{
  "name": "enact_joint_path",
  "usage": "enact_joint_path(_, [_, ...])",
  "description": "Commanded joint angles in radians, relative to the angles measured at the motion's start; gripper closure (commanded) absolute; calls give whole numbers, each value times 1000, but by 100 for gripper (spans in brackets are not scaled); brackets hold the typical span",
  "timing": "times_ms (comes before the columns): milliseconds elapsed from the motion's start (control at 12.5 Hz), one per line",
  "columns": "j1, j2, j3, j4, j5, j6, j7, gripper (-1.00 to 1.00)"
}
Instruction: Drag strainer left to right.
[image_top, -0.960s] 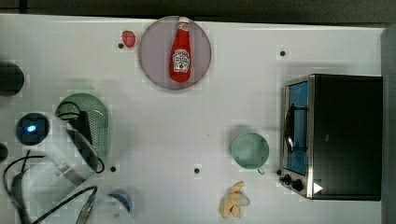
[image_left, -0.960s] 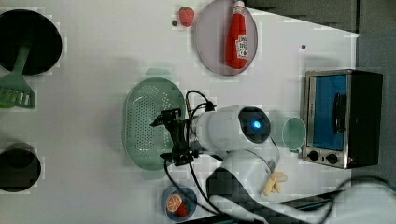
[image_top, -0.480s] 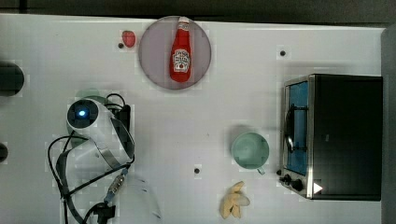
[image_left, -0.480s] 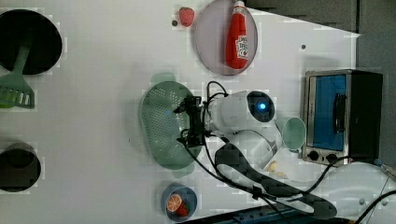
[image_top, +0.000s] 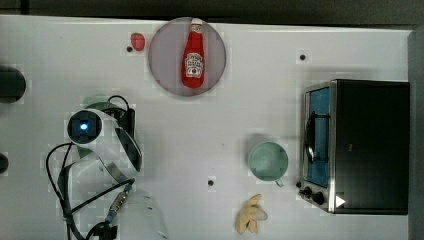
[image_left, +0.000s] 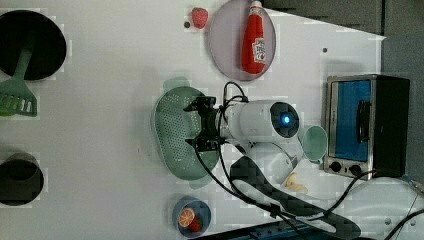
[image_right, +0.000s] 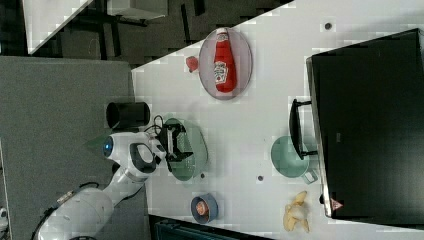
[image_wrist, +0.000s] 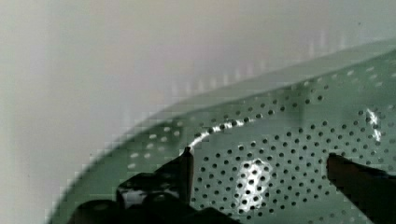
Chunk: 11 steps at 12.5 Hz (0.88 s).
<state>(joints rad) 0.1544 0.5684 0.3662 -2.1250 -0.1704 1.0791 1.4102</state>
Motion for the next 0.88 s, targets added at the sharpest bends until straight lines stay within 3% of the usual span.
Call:
enact_joint_path(80, [17,-16,-13,-31,19,-18,30,-100])
enact_joint_path(880, [-5,-82,-115,-115,19,-16,-27,-100])
